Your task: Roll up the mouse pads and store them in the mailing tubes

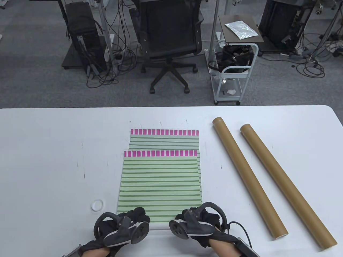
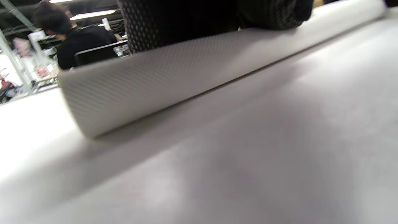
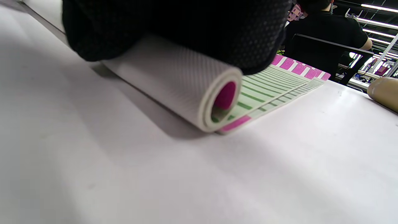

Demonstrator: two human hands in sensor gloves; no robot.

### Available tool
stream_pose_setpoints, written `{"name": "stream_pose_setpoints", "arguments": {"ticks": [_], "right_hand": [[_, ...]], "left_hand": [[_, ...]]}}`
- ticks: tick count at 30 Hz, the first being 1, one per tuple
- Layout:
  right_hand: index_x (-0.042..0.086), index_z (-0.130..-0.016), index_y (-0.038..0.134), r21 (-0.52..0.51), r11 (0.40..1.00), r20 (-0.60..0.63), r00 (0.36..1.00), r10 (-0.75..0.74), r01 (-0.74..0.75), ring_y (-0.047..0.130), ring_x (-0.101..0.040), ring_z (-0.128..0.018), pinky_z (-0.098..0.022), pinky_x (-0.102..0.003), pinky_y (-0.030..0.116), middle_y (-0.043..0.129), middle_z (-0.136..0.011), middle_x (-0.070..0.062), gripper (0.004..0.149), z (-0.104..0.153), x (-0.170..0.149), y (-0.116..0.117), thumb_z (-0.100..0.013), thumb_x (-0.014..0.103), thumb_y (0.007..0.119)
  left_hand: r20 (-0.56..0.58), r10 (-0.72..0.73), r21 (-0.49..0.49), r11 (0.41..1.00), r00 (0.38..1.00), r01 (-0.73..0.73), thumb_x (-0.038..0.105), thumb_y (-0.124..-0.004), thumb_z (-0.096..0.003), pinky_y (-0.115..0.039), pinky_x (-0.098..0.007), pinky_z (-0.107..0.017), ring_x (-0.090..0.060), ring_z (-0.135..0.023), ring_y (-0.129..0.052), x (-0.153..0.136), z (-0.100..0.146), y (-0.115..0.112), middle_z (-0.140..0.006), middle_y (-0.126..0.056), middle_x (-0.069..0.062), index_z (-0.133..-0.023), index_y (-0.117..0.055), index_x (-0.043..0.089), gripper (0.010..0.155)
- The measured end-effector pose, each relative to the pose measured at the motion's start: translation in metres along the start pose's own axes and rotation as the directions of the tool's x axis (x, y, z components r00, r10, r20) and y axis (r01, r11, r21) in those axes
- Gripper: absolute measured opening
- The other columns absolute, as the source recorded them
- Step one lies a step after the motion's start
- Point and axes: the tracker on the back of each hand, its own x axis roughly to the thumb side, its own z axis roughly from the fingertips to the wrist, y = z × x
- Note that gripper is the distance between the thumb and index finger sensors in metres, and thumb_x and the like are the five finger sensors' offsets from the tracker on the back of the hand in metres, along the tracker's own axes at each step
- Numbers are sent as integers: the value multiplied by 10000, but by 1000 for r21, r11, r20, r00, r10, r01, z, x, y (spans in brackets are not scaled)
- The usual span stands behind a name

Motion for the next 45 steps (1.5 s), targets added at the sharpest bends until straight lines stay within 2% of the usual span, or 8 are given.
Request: {"name": "stream_pose_setpoints", "arguments": {"ticks": [9,16,20,24,28,32,38,45], "right_hand": [[297,-793,767,31,975,-44,975,-217,218,938,-175,-576,-501,-355,811,892,-733,30,400,0,-19,4,-402,323,685],[280,-893,538,27,989,-50,988,-143,144,792,-191,-648,-591,-397,718,707,-823,0,492,0,-12,8,-417,306,660],[277,-852,621,68,985,-24,988,-155,157,833,-194,-593,-546,-395,752,774,-772,-9,421,-2,-8,6,-433,270,660],[244,-881,635,68,987,-6,990,-142,142,850,-214,-630,-562,-410,761,790,-810,-39,534,2,-6,4,-394,442,727],[259,-810,718,-124,992,47,998,38,-31,931,-139,-523,-470,-331,842,882,-708,18,510,4,0,4,-336,427,799],[252,-802,754,-98,995,37,999,0,4,949,-147,-521,-462,-328,851,907,-703,11,470,3,-2,2,-357,401,788],[259,-792,777,-90,996,13,1000,-5,6,959,-147,-521,-450,-325,855,922,-696,16,450,2,-3,1,-360,386,781],[233,-780,800,-95,994,19,999,-47,49,968,-162,-500,-430,-334,857,934,-679,-8,441,2,-7,-1,-361,368,790]], "left_hand": [[-44,-4,17,1000,999,5,507,-756,-396,-866,-223,-522,-108,-694,-972,5,-2,2,-813,-900,116,-810,-793,368,439],[-13,-47,-27,999,999,46,473,-707,-423,-860,-224,-536,-109,-711,-965,7,-6,1,-829,-888,104,-837,-772,334,442],[-15,-28,-40,999,1000,27,472,-679,-429,-852,-219,-543,-99,-713,-956,3,-8,-1,-837,-879,108,-855,-756,340,453],[-46,16,-45,999,999,-18,456,-662,-429,-853,-203,-526,-84,-692,-960,-2,-12,-3,-816,-889,122,-847,-761,363,439],[-64,59,-89,994,996,-64,461,-655,-426,-855,-180,-512,-63,-684,-955,-9,-16,-5,-811,-883,153,-850,-710,450,428],[-51,56,-92,994,997,-60,457,-645,-443,-841,-166,-531,-61,-713,-929,-11,-14,-5,-972,-697,176,-870,-550,601,461],[5,14,-52,999,1000,-14,530,-774,-368,-833,-285,-619,-111,-832,-903,-4,-5,0,-940,-799,144,-922,-646,454,574],[-18,-38,24,999,999,38,480,-750,-406,-845,-217,-568,-73,-725,-959,-4,-5,-3,-826,-898,170,-885,-694,476,482]]}}
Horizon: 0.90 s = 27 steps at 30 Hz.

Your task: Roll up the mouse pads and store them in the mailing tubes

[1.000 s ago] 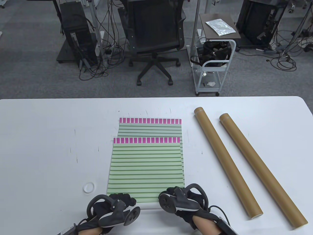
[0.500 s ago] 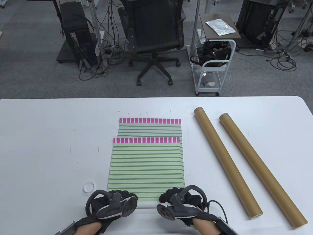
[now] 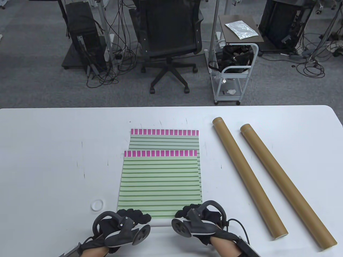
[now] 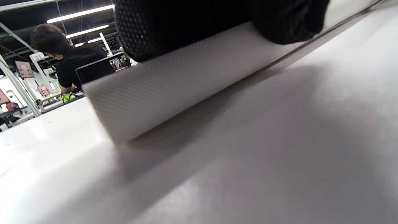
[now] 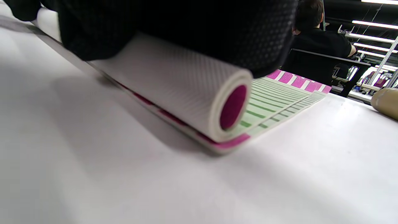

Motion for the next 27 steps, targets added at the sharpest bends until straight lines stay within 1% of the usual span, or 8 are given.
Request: {"name": "stream_pose_setpoints", "arguments": {"ticks": [5,8,11,14,16,20,24,27], "right_hand": [[236,-761,821,88,996,34,999,-24,20,981,-157,-473,-406,-325,866,956,-651,2,432,4,4,1,-358,387,788],[235,-761,823,103,994,28,999,-28,25,986,-156,-459,-391,-318,868,958,-642,2,431,3,4,1,-365,396,766],[230,-772,816,105,994,20,999,-31,29,983,-171,-470,-400,-328,864,952,-657,-7,426,3,4,2,-382,380,735],[221,-842,759,132,991,-19,1000,-14,16,930,-223,-589,-492,-393,818,885,-759,-34,445,6,8,3,-421,346,685],[238,-959,569,139,988,-40,997,70,-64,789,-263,-767,-639,-468,694,687,-939,-56,534,8,15,5,-443,344,657],[246,-900,620,112,989,-18,995,95,-93,860,-200,-642,-564,-411,768,772,-833,-21,482,6,26,0,-432,300,722],[227,-870,702,67,997,-70,996,50,-45,908,-225,-605,-494,-386,817,843,-799,-43,535,7,28,-2,-387,455,742],[250,-843,721,57,993,-75,992,105,-101,933,-188,-577,-466,-344,842,869,-770,-14,506,5,30,-2,-376,439,776]], "left_hand": [[57,81,-34,996,995,-79,445,-723,-402,-856,-222,-539,-95,-698,-955,4,4,1,-817,-895,158,-852,-744,459,451],[41,58,-27,998,997,-57,433,-704,-407,-847,-206,-544,-86,-701,-924,4,2,1,-819,-887,154,-842,-753,461,438],[14,152,-84,985,988,-151,418,-691,-418,-839,-219,-564,-93,-715,-917,-2,-4,-1,-823,-892,143,-838,-767,458,430],[-19,235,-127,963,972,-236,404,-665,-434,-819,-235,-601,-90,-743,-892,-8,-9,-6,-831,-867,145,-836,-770,459,420],[-37,251,-142,957,967,-254,397,-649,-437,-806,-239,-613,-94,-748,-878,-10,-11,-6,-831,-852,152,-838,-764,468,422],[-44,249,-152,955,967,-253,397,-637,-442,-800,-235,-619,-87,-751,-872,-11,-11,-5,-834,-845,158,-839,-756,473,421],[-46,286,-163,943,957,-290,407,-635,-447,-801,-220,-578,-93,-716,-881,-16,-11,-6,-828,-853,147,-851,-752,479,427],[-61,280,-152,946,958,-286,431,-630,-450,-802,-192,-563,-67,-701,-884,-19,-11,-9,-821,-846,155,-866,-715,487,429]]}}
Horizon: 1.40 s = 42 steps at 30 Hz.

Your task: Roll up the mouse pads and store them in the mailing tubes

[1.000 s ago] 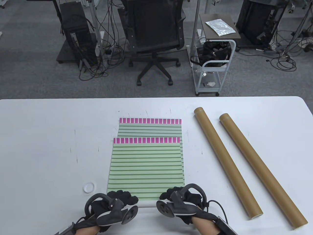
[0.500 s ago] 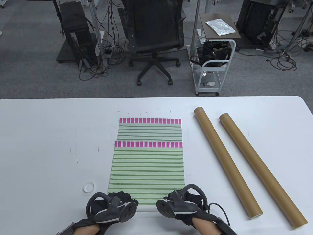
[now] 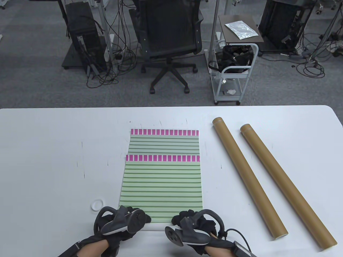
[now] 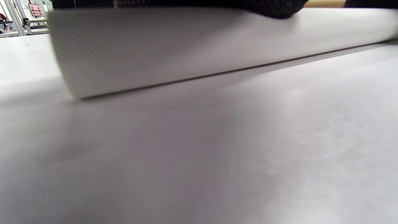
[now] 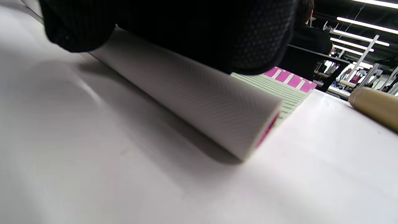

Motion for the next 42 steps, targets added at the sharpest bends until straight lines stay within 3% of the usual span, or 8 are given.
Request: {"name": "stream_pose_setpoints", "arguments": {"ticks": [5,10,20,27,32,34,37,42], "right_hand": [[230,-799,777,-79,994,49,996,80,-76,973,-171,-529,-429,-325,862,919,-713,-10,453,-1,4,1,-378,395,767],[227,-790,784,-61,997,51,997,59,-56,970,-168,-528,-438,-331,857,925,-701,-2,426,-4,1,3,-388,356,729],[298,-846,722,-65,998,-50,999,-10,7,871,-221,-695,-569,-422,769,815,-828,5,445,-2,-10,5,-406,357,697],[251,-861,708,-13,1000,-15,1000,-4,4,908,-203,-626,-521,-385,807,846,-793,-11,540,-1,-6,2,-359,436,780],[250,-825,752,-64,997,-9,999,49,-50,949,-182,-577,-474,-344,843,893,-749,6,490,-3,-3,2,-358,394,794],[251,-825,754,-58,998,-9,1000,22,-22,946,-183,-583,-479,-347,839,894,-752,5,483,-4,-6,3,-362,386,782],[249,-837,750,-48,999,-22,1000,-15,14,937,-192,-601,-494,-358,830,885,-768,1,477,-6,-10,5,-374,365,746],[245,-848,743,-42,998,-29,999,-46,45,932,-202,-614,-501,-364,824,873,-787,-7,470,-8,-14,7,-390,342,706]], "left_hand": [[1,-135,81,988,991,134,456,-607,-461,-837,-229,-594,-66,-800,-833,7,9,-2,-1000,-576,99,-924,-505,542,482],[75,-265,150,956,961,252,555,-704,-382,-791,-280,-680,-102,-847,-847,19,19,4,-929,-774,134,-912,-687,448,540],[27,-102,63,993,994,100,442,-640,-456,-783,-279,-684,-101,-821,-861,8,7,1,-903,-816,136,-899,-711,445,449],[-8,-64,49,997,998,65,455,-631,-455,-798,-242,-647,-79,-797,-861,2,4,1,-890,-820,152,-888,-711,476,441],[-38,-94,98,990,995,97,482,-662,-445,-843,-230,-595,-77,-787,-892,4,8,0,-1017,-631,95,-942,-515,498,518],[-4,-121,89,989,993,121,459,-645,-459,-832,-276,-623,-111,-823,-873,8,9,-2,-1012,-646,103,-907,-605,480,450],[17,-168,95,982,986,166,556,-702,-397,-805,-320,-673,-143,-885,-843,14,11,-3,-992,-714,97,-961,-617,404,590],[-22,-198,112,974,980,199,519,-716,-414,-785,-279,-688,-101,-856,-860,13,8,0,-941,-794,149,-929,-676,436,523]]}}
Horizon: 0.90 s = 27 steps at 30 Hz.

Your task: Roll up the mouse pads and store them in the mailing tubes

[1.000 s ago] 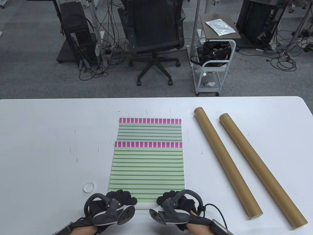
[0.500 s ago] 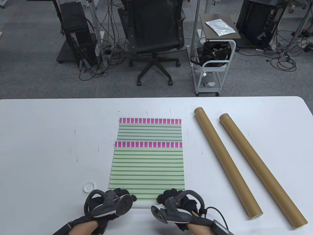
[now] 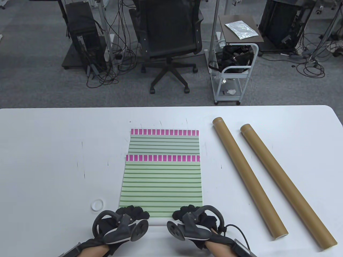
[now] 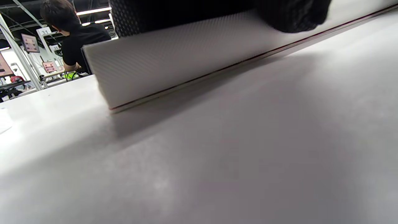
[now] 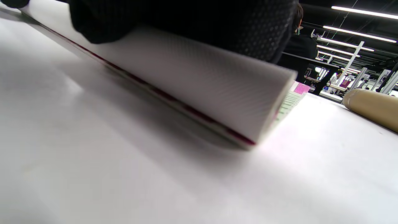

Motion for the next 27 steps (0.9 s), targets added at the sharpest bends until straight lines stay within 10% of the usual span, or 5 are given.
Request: {"name": "stream_pose_setpoints", "arguments": {"ticks": [20,27], "right_hand": [[244,-818,773,102,987,27,991,-130,126,942,-185,-569,-480,-362,831,898,-732,-3,443,2,-5,0,-391,319,677],[274,-938,546,89,990,31,993,-111,108,814,-219,-721,-613,-433,724,688,-895,-19,556,12,-5,-2,-413,371,702]], "left_hand": [[27,5,-1,1000,1000,-5,453,-695,-396,-878,-205,-490,-117,-671,-983,6,5,7,-799,-926,107,-831,-804,435,449],[33,66,-81,995,997,-63,437,-655,-427,-848,-247,-556,-132,-718,-941,2,-1,5,-834,-878,115,-859,-716,481,439]]}}
